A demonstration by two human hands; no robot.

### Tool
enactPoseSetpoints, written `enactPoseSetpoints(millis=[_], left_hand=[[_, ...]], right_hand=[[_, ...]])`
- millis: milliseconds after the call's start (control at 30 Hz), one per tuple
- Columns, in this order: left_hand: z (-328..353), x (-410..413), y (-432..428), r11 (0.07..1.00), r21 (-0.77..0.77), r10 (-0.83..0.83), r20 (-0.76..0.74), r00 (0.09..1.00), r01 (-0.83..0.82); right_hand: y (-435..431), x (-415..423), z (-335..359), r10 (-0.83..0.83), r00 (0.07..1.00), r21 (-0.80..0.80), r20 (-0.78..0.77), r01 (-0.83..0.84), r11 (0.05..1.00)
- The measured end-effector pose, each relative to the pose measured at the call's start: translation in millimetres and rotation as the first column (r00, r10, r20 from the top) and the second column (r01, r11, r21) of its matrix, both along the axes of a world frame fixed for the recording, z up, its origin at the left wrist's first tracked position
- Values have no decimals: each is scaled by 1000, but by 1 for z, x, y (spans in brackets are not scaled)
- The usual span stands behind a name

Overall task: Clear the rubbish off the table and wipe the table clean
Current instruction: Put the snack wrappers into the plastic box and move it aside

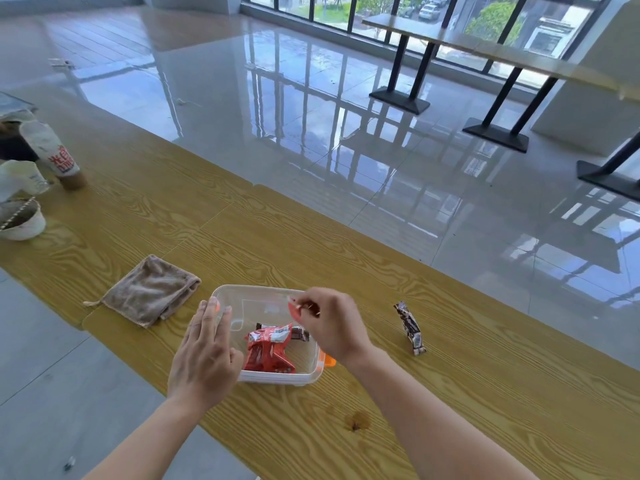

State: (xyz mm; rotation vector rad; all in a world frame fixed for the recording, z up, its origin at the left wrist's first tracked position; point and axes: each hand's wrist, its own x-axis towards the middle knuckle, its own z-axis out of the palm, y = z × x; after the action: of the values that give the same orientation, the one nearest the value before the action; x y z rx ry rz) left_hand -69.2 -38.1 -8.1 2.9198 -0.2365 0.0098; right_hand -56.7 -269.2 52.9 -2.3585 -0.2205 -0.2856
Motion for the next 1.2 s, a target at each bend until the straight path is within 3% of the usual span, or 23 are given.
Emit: enactPoseSetpoints(millis=[167,433,567,833,1000,1200], left_hand=[[1,1,1,1000,-8,-7,-16,1000,6],[-2,1,3,1000,-11,-4,-17,1000,4],[-4,2,3,1000,-15,-14,-18,1000,14],[-4,3,1,1000,-18,-21,-5,1000,21],[-4,2,0,1000,-7,-19,3,1000,19],[-4,2,0,1000,8,-20,7,1000,20]], right_hand=[[12,-2,-25,65,995,-237,-73,-81,968],[-12,0,-16,-41,998,-154,-40,34,987],[-55,-2,-23,-175,982,-216,-78,154,964],[-168,-3,-70,-574,753,-470,-322,399,787],[-184,-4,-90,-635,640,-545,-433,375,750],[-188,-8,-108,-669,618,-579,-412,389,716]])
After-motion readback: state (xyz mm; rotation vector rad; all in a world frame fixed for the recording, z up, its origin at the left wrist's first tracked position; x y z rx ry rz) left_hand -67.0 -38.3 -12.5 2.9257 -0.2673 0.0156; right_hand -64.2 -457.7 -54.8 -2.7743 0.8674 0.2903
